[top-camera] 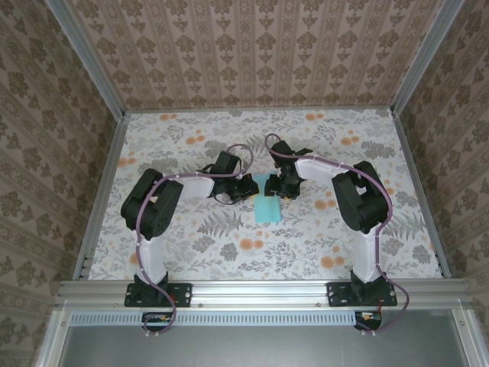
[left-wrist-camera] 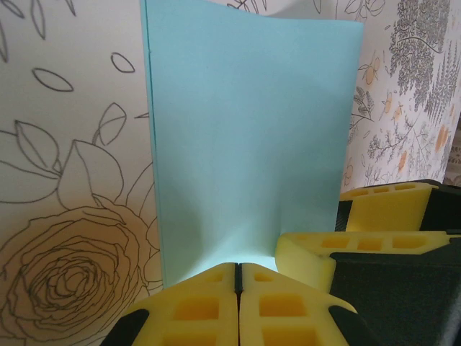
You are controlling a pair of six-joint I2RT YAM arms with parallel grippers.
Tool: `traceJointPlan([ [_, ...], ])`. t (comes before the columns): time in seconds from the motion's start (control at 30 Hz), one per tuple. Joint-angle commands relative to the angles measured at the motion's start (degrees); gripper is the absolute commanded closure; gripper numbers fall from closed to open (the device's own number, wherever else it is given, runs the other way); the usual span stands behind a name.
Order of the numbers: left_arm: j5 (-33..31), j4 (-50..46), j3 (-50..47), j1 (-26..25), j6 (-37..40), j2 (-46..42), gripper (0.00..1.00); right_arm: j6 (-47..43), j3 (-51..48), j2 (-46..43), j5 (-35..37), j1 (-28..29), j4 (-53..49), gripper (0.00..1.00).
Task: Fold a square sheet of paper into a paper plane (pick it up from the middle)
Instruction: Hold the square sheet of paper at the center of the table, then fold the square sheet of paper in half at the center of the table.
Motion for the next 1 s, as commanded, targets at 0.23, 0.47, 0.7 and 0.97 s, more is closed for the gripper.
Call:
traceJointPlan([
  [0.23, 0.69, -3.85, 2.5, -0.72, 1.48, 1.96, 0.95, -1.2, -5.84, 13.46, 4.46, 0.33, -1.12, 0.44],
  [0.47, -0.46, -10.39, 3.7, -0.71, 1.91, 3.33, 0.96, -1.09, -5.97, 13.15, 4.36, 0.44, -1.17, 0.44],
  [0.7, -2.13, -14.99, 3.65, -0.37, 2.53, 4.85, 0.96, -0.83, -6.09, 10.47, 3.64, 0.5, -1.31, 0.44],
  [0.97, -3.73, -17.87, 3.26, -0.28, 3.44, 6.11, 0.97, -0.18, -4.99, -4.89, -1.69, -0.7, -0.5, 0.42],
])
